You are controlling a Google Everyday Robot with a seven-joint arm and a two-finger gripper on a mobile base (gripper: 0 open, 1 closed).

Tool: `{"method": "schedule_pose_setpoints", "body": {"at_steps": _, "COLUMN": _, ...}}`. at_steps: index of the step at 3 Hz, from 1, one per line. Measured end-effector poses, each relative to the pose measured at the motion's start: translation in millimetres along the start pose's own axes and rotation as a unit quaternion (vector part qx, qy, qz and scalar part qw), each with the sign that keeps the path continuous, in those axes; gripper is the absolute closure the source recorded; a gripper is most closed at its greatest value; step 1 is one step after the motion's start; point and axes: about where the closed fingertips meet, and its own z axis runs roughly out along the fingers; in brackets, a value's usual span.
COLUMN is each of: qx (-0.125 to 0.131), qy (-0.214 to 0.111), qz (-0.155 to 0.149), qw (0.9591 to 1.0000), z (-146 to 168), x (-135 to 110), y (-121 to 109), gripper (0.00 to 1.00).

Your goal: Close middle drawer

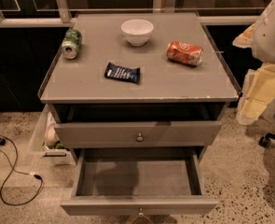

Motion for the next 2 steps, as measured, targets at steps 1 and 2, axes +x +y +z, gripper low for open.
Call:
{"method": "schedule_pose_setpoints", "body": {"at_steps": 1, "qx": 0.0, "qy": 0.0, "qz": 0.0, "qw": 1.0, "z": 0.0, "x": 0.0, "y": 0.0, "gripper": 0.0}}
{"method": "schedule_pose_setpoints", "body": {"at_steps": 2, "qx": -0.009, "qy": -0.003, "qz": -0.006, "qw": 0.9999, "z": 9.9, "x": 5.7, "y": 7.0, "gripper": 0.0}}
